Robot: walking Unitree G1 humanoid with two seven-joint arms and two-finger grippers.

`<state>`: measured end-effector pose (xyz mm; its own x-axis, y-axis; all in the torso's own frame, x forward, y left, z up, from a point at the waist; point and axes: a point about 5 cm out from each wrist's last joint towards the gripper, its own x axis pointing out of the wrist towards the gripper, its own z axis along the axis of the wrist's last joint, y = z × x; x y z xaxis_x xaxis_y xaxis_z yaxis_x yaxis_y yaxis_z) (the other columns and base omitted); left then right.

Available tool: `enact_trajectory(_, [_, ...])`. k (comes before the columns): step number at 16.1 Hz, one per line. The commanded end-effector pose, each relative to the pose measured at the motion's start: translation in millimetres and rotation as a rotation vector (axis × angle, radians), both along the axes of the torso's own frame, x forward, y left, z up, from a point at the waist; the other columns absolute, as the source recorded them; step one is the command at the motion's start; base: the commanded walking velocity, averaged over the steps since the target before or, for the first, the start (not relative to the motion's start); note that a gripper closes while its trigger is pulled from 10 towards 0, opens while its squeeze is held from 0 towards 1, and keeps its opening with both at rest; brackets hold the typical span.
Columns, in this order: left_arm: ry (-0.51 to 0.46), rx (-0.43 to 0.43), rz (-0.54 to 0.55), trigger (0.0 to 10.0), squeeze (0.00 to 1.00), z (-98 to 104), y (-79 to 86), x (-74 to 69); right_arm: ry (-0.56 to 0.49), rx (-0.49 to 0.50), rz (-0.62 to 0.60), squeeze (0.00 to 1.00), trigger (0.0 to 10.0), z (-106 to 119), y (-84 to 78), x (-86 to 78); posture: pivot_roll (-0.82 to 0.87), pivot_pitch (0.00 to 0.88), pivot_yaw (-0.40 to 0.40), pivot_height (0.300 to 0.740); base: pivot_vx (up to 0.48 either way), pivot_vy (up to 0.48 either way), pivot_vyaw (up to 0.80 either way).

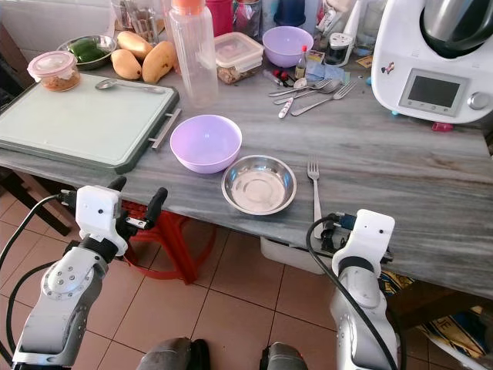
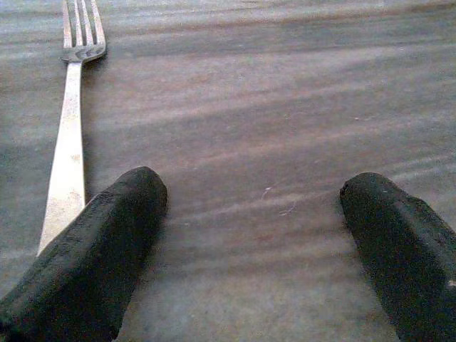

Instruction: Setting the table

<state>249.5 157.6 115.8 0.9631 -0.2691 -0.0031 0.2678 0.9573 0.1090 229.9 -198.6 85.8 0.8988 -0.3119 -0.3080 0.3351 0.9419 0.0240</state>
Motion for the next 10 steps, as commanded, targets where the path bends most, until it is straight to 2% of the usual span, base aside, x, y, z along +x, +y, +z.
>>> enact_trajectory(1, [0.006,0.015,0.009,10.0,0.00,-1,1.7,1.2,0.056,0.047,0.061,1.00,10.0,-10,12.2,-1.9,0.05,0.055,0.032,0.740,0.000,0.000,0.00])
enact_trajectory(10, [0.003,0.018,0.013,10.0,0.00,-1,1.9,4.0,0.028,0.091,0.122,1.00,10.0,-6,21.8,8.8,0.05,0.050,0.032,0.740,0.000,0.000,0.00])
